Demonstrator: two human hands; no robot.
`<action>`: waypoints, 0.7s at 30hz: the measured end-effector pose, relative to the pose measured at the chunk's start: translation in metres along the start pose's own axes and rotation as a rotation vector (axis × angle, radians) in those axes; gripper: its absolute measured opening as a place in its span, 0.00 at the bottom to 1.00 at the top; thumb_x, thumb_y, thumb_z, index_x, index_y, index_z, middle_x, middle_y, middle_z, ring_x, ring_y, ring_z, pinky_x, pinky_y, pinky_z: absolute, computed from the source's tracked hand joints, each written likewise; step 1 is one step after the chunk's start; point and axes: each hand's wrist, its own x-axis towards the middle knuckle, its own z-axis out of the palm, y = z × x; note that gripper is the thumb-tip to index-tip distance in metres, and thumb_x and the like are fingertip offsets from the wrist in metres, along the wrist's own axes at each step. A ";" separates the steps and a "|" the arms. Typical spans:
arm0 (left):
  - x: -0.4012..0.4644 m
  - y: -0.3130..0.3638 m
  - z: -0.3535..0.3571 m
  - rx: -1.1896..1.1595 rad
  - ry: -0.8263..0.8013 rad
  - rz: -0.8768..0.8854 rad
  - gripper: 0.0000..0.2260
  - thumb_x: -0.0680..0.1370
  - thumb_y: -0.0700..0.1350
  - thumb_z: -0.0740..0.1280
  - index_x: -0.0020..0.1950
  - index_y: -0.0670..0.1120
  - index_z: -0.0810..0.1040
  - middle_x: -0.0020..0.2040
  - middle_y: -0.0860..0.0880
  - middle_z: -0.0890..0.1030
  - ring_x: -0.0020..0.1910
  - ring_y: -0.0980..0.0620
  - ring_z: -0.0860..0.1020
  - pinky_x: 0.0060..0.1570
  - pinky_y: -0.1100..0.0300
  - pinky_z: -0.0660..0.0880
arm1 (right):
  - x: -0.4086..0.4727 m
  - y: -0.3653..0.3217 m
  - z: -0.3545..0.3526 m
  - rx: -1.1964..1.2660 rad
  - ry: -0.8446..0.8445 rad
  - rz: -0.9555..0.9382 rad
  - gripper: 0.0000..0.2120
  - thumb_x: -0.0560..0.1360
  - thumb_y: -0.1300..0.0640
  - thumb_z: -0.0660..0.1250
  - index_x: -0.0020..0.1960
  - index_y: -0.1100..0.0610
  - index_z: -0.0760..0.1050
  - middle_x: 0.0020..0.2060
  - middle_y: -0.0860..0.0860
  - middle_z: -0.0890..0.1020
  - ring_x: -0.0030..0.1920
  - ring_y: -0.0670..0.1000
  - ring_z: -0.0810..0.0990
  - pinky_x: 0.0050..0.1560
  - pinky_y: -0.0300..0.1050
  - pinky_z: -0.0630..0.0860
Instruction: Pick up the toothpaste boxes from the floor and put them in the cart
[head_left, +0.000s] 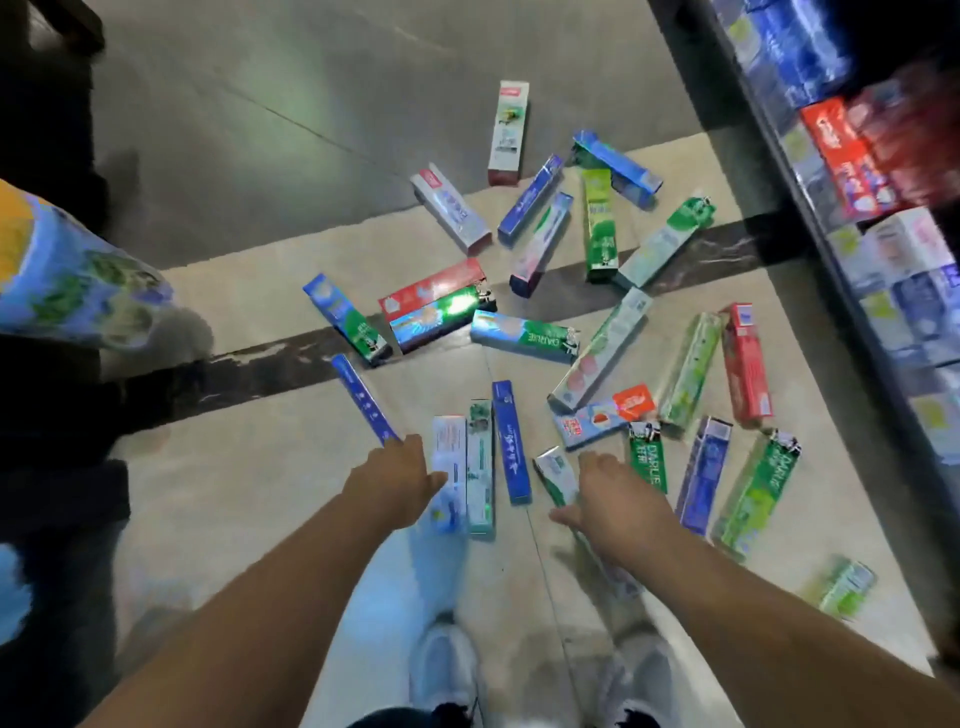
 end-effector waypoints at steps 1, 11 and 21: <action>0.022 -0.002 0.017 0.004 -0.006 0.011 0.22 0.80 0.57 0.61 0.64 0.41 0.67 0.60 0.39 0.74 0.58 0.39 0.76 0.54 0.48 0.74 | 0.023 0.004 0.018 0.000 -0.009 0.010 0.33 0.71 0.36 0.69 0.64 0.58 0.66 0.59 0.56 0.74 0.59 0.58 0.75 0.54 0.49 0.73; 0.128 0.002 0.099 -0.168 0.069 -0.095 0.29 0.76 0.58 0.69 0.66 0.39 0.62 0.59 0.41 0.71 0.58 0.42 0.75 0.49 0.54 0.71 | 0.126 0.022 0.103 0.014 -0.017 0.101 0.30 0.74 0.54 0.68 0.70 0.59 0.58 0.58 0.56 0.76 0.57 0.57 0.78 0.48 0.47 0.72; 0.076 0.020 0.042 -0.274 0.165 -0.165 0.32 0.70 0.56 0.74 0.60 0.40 0.62 0.57 0.39 0.75 0.57 0.35 0.77 0.53 0.47 0.76 | 0.070 0.035 0.021 0.292 0.170 0.057 0.30 0.76 0.52 0.69 0.67 0.63 0.56 0.55 0.60 0.78 0.53 0.62 0.79 0.45 0.48 0.73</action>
